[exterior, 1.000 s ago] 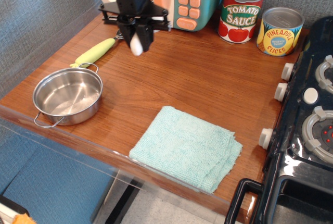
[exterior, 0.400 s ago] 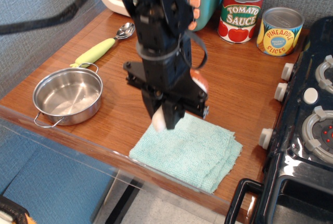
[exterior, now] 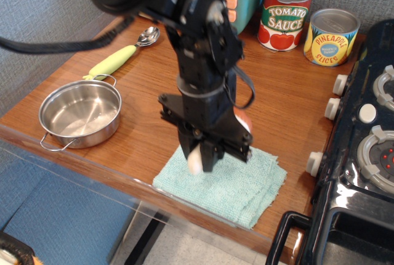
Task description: Place the brown and white item on top of the blue towel.
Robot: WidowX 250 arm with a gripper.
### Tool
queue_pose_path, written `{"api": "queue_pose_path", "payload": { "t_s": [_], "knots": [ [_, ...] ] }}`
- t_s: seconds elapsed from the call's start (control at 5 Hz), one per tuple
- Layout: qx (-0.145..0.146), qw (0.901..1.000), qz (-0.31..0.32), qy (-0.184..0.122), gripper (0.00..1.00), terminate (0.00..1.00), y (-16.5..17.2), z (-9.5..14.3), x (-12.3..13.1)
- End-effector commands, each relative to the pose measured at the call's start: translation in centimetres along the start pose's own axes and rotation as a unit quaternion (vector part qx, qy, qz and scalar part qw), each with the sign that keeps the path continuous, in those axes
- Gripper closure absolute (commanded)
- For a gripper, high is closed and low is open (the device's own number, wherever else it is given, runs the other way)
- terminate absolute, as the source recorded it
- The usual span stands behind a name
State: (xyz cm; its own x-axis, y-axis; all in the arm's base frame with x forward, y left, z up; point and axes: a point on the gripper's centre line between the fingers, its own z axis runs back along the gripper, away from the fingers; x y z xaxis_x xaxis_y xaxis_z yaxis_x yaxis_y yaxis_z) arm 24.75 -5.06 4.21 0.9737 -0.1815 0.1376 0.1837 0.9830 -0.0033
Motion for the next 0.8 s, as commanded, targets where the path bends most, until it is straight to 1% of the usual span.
{"api": "queue_pose_path", "payload": {
  "t_s": [0.0, 0.2, 0.4, 0.6],
  "knots": [
    [0.0, 0.9998, -0.002, -0.02, 0.0, 0.0, 0.3, 1.0, -0.1],
    [-0.005, 0.9991, 0.003, -0.041, 0.0, 0.0, 0.2, 3.3, -0.3],
    [0.01, 0.998, 0.022, -0.059, 0.0, 0.0, 0.6, 6.7, -0.6],
    [0.004, 0.9973, 0.051, -0.054, 0.0, 0.0, 1.3, 7.7, -0.6]
  ]
}}
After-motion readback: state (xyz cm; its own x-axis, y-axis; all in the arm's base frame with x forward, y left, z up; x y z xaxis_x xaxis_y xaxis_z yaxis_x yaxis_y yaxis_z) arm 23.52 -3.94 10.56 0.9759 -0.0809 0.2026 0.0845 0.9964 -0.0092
